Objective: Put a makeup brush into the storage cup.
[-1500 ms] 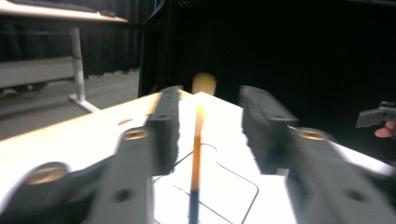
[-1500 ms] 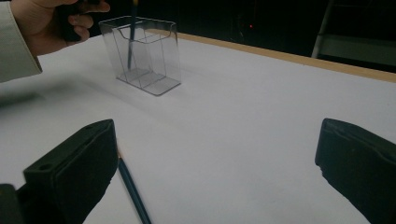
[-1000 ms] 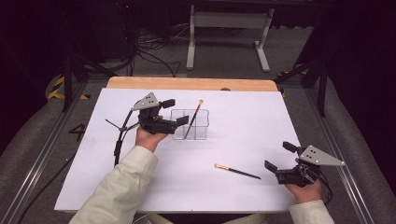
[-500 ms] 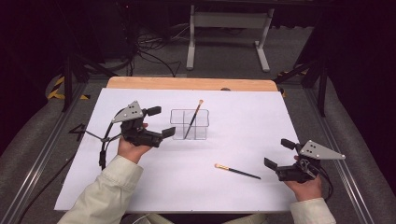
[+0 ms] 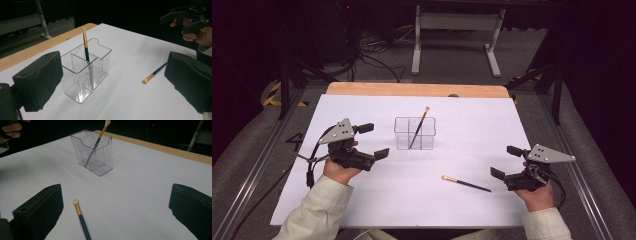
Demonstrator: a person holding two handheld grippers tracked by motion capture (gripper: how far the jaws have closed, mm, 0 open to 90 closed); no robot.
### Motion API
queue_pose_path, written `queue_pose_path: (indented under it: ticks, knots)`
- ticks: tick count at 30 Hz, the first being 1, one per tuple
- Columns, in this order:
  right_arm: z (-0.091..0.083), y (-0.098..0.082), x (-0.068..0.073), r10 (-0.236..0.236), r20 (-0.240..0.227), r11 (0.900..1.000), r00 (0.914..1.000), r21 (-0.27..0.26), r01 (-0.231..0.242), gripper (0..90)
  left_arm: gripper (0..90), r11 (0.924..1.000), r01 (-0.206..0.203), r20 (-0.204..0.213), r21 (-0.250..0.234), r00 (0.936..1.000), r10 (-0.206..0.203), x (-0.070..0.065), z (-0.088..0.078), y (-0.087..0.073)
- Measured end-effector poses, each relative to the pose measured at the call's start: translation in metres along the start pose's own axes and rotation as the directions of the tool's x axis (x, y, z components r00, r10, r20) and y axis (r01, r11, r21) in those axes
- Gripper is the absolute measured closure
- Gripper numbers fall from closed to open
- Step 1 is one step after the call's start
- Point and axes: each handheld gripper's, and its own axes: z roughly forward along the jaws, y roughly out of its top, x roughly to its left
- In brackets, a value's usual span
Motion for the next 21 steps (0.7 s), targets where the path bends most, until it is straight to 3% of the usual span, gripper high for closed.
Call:
queue_pose_path:
  ticks: [8,13,18,21]
  knots:
    - [0.006,0.007,0.002,-0.020,-0.012,1.000,0.9997,-0.009,0.020,0.0,2.1,1.0000,-0.006,-0.009,0.003,0.9999,0.006,-0.001,-0.009,0.000]
    - [0.014,0.014,0.005,-0.037,-0.033,0.999,0.9987,0.035,0.039,0.0,2.1,1.0000,0.006,-0.010,0.007,0.9999,-0.006,0.004,-0.012,-0.001]
    - [0.028,0.020,0.009,-0.049,-0.078,0.991,0.9958,0.118,0.058,0.5,2.1,0.9999,0.009,-0.022,0.007,0.9997,-0.009,0.005,-0.016,-0.001]
    - [0.035,0.023,0.011,-0.027,-0.100,0.987,0.9946,0.154,0.042,0.5,2.1,0.9999,0.011,-0.028,0.007,0.9996,-0.011,0.005,-0.021,-0.001]
